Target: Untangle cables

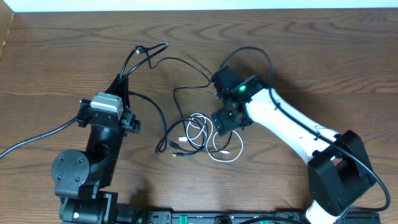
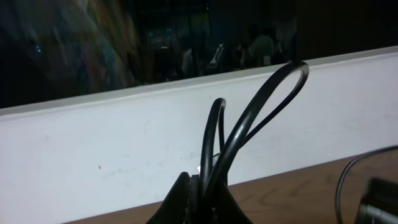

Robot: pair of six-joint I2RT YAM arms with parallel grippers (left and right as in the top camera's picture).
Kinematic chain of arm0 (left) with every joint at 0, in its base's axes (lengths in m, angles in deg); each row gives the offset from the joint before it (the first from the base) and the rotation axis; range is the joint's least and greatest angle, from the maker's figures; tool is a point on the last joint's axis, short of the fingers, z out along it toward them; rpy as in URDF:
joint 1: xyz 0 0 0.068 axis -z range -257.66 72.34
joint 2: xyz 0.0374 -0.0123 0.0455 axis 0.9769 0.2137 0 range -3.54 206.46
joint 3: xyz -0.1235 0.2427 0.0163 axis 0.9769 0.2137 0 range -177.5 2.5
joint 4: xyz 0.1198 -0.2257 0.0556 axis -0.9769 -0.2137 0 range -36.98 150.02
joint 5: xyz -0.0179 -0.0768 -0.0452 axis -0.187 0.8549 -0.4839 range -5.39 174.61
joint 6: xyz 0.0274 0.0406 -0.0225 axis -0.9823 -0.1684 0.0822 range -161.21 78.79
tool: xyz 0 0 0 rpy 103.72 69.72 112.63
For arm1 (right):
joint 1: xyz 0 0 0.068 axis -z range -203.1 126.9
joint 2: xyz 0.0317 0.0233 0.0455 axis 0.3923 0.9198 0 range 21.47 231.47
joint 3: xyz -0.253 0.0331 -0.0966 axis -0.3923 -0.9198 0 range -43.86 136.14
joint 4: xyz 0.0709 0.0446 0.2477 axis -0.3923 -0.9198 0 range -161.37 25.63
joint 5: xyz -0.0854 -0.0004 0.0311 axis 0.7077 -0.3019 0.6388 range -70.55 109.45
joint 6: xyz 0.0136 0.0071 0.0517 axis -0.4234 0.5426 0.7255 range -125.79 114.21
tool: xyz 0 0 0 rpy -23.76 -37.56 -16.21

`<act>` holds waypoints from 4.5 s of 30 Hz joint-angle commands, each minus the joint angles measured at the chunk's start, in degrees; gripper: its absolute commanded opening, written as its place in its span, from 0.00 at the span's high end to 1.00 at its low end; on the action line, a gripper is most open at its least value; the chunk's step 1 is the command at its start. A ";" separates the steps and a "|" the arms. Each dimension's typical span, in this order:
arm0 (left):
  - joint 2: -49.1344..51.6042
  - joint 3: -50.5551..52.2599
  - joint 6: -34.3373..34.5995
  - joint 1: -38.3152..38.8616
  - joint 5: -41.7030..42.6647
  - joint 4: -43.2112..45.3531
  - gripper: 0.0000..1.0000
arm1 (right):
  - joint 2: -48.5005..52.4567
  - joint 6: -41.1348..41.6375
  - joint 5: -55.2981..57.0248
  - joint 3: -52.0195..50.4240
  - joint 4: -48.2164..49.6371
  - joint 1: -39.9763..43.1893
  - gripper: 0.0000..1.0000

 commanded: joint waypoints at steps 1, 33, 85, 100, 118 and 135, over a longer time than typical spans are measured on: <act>-0.46 -1.51 -0.98 -0.31 -0.76 0.31 0.92 | -0.22 -8.44 0.76 -0.92 0.61 -1.68 0.13; -0.37 -1.51 -0.98 -0.28 -0.72 -4.02 0.93 | -0.22 -21.49 -2.05 -20.57 47.23 -6.73 0.40; -0.37 -1.51 -0.98 -0.28 -0.70 -4.42 0.93 | -0.96 -0.02 1.60 -20.59 45.66 -6.95 0.38; -0.37 -1.51 -0.96 -0.28 -0.70 -4.44 0.93 | -0.81 0.00 -0.98 -20.61 42.77 -13.46 0.38; -0.37 -1.51 -0.96 -0.28 -0.26 -4.44 0.93 | 0.02 -1.51 4.17 -20.68 43.34 -13.70 0.59; -0.37 -1.51 -0.96 -0.28 -0.28 -4.44 0.93 | 4.44 -0.39 3.02 -20.76 45.94 -14.67 0.59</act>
